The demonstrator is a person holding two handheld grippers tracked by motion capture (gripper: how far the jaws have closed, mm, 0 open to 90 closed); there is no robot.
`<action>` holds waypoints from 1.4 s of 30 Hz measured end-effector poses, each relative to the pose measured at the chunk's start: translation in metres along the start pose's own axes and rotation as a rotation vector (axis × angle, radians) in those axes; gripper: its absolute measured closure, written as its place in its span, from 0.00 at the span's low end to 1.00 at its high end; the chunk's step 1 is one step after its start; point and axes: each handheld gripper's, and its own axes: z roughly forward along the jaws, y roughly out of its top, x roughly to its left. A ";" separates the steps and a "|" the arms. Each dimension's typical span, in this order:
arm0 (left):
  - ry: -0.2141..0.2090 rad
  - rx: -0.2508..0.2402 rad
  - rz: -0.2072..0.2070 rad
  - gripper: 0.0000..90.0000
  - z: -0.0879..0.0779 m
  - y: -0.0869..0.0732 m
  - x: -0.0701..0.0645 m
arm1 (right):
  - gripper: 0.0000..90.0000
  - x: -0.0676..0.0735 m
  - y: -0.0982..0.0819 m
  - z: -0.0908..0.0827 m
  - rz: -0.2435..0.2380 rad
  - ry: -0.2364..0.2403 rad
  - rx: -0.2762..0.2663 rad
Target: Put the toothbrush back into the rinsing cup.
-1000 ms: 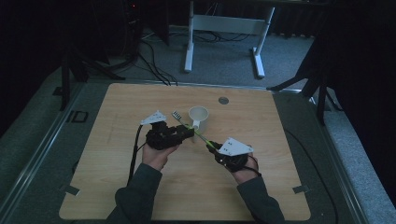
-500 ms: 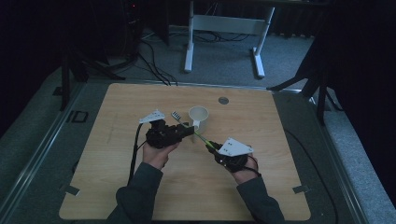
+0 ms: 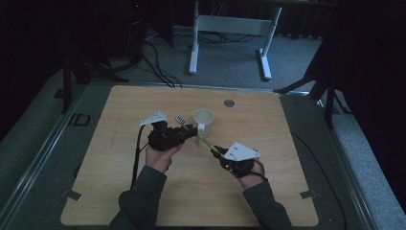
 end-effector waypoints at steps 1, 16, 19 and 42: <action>-0.001 0.000 -0.002 0.73 0.000 0.000 0.000 | 0.91 0.000 0.000 0.000 0.002 -0.001 -0.002; -0.024 0.026 -0.006 0.75 0.010 -0.005 -0.004 | 0.90 0.000 0.000 -0.001 0.007 -0.005 -0.008; -0.028 0.024 -0.010 0.76 0.010 -0.005 -0.004 | 0.90 0.000 0.000 -0.001 0.009 -0.008 -0.011; -0.053 -0.037 0.004 0.87 0.012 -0.006 -0.012 | 0.60 0.000 -0.002 0.001 0.036 -0.012 -0.026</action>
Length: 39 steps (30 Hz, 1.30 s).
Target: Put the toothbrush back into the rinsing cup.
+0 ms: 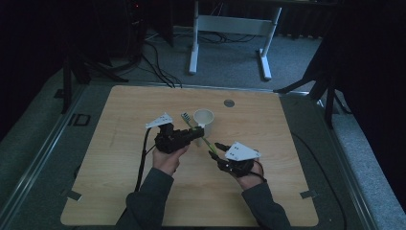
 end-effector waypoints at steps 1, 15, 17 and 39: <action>0.003 0.001 0.003 0.87 0.000 0.000 0.000 | 0.54 -0.001 -0.001 0.000 0.005 -0.012 0.003; 0.098 0.010 0.059 0.87 -0.004 0.004 -0.002 | 0.48 -0.004 -0.006 0.003 0.031 -0.015 0.040; 0.114 0.006 0.074 0.87 -0.005 0.005 -0.004 | 0.48 -0.004 -0.007 0.003 0.034 -0.012 0.044; 0.198 -0.013 0.164 0.87 -0.006 0.016 -0.009 | 0.50 -0.005 -0.015 0.004 0.036 0.005 0.088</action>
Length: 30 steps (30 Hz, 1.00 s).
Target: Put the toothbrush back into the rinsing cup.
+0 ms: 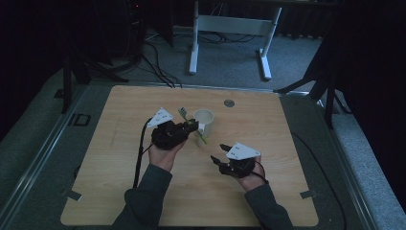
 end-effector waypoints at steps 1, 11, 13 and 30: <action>0.004 -0.001 0.003 0.87 0.000 0.000 0.000 | 0.50 0.000 0.000 0.000 -0.003 0.001 0.001; 0.045 -0.014 0.028 0.87 0.000 0.004 -0.001 | 0.49 -0.001 -0.005 0.001 0.003 -0.002 0.023; 0.057 -0.016 0.034 0.87 0.001 0.004 -0.001 | 0.48 -0.001 -0.006 0.001 0.003 -0.004 0.027; 0.112 -0.014 0.098 0.87 0.007 0.009 -0.006 | 0.47 -0.003 -0.012 0.002 0.008 -0.005 0.046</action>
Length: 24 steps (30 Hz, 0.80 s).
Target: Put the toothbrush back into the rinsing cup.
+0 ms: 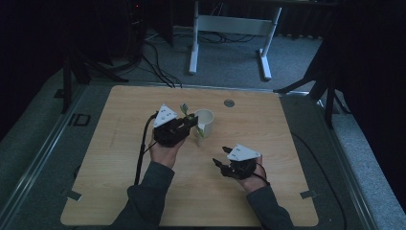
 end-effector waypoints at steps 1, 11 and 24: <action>0.006 0.001 0.008 0.87 0.001 0.000 0.000 | 0.47 0.000 0.000 0.000 0.001 0.000 0.001; 0.038 0.006 0.044 0.87 0.006 -0.001 -0.002 | 0.47 -0.001 -0.003 0.001 0.003 0.001 0.010; 0.068 0.016 0.093 0.87 0.011 0.001 -0.005 | 0.47 0.000 -0.003 0.002 -0.004 0.000 0.016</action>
